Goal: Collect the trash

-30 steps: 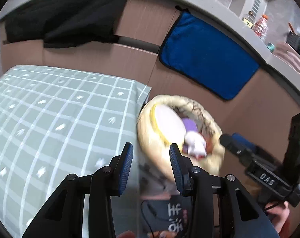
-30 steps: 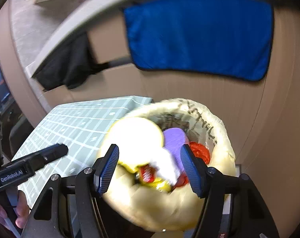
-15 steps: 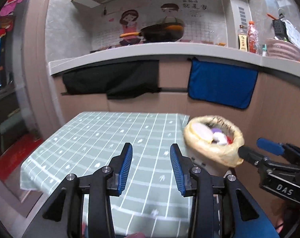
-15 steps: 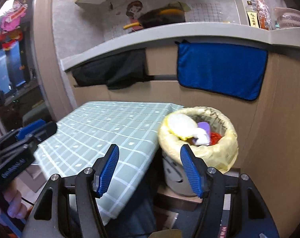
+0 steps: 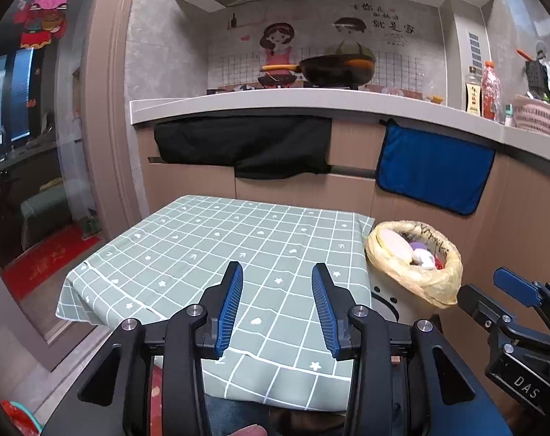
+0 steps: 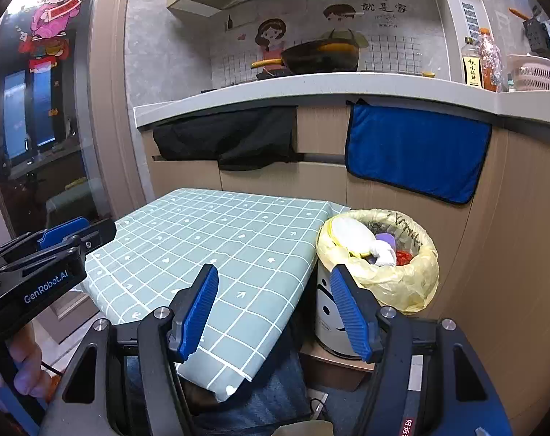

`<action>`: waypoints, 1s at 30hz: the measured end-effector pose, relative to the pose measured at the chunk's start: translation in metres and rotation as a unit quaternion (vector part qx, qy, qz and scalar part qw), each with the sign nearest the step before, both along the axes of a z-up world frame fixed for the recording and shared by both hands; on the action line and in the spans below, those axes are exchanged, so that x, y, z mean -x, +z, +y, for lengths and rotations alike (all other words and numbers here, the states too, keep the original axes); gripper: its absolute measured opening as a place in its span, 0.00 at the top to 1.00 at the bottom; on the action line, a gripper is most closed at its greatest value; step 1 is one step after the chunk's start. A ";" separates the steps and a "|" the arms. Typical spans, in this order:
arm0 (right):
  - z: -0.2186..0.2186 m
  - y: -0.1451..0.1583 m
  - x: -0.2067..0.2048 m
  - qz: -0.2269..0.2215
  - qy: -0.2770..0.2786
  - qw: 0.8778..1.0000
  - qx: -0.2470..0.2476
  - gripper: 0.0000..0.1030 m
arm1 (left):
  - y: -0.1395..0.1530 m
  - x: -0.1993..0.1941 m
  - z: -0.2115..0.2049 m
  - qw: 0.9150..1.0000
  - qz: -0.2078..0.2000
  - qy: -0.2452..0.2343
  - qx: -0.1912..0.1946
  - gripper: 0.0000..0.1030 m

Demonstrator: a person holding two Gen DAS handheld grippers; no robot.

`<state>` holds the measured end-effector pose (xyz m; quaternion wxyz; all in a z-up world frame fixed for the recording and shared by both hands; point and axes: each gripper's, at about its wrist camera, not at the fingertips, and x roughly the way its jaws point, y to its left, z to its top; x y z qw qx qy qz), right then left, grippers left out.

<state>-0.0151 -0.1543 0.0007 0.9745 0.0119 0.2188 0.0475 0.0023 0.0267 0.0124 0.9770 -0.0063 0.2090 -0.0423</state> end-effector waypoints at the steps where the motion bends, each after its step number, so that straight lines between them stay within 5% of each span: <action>1: 0.000 0.001 0.001 -0.002 0.000 1.000 0.000 0.40 | 0.001 0.001 0.001 1.000 -0.001 0.002 0.002 0.60; 30: 0.003 0.011 0.017 -0.020 -0.015 1.000 0.007 0.40 | 0.004 0.006 0.005 1.000 -0.002 -0.016 0.014 0.60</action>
